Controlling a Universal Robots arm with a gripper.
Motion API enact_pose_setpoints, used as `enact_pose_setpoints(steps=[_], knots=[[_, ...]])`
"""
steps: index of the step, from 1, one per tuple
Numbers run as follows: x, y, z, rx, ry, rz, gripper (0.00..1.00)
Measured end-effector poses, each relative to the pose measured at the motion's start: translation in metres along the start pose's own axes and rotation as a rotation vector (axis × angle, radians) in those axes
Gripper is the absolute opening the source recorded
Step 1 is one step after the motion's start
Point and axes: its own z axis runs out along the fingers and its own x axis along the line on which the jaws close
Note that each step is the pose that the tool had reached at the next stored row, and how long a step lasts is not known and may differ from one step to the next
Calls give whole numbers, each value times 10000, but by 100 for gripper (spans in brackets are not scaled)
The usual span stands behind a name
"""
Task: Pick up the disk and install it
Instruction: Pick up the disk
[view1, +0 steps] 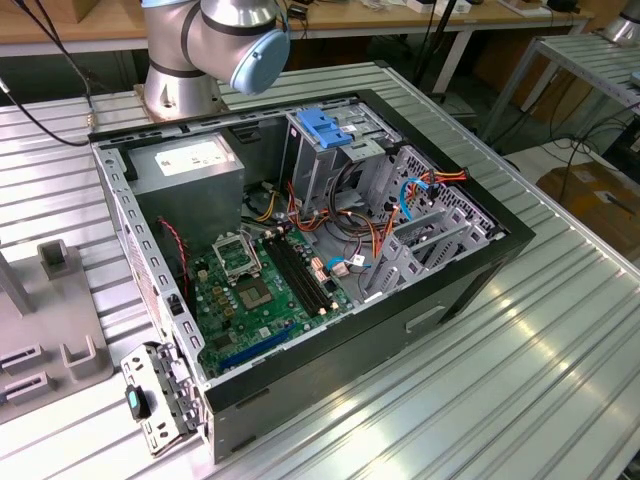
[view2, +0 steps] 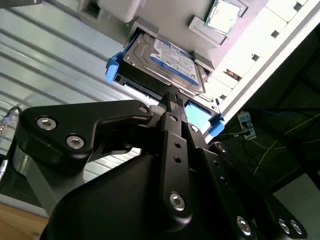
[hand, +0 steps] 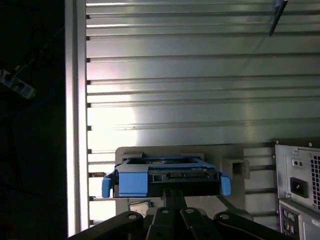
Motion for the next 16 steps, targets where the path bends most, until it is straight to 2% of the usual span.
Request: enact_pose_setpoints(steps=[10,16], knots=[[0,0,5,-30,56,-1307,11],[0,0,5,-31,57,-1326,11]])
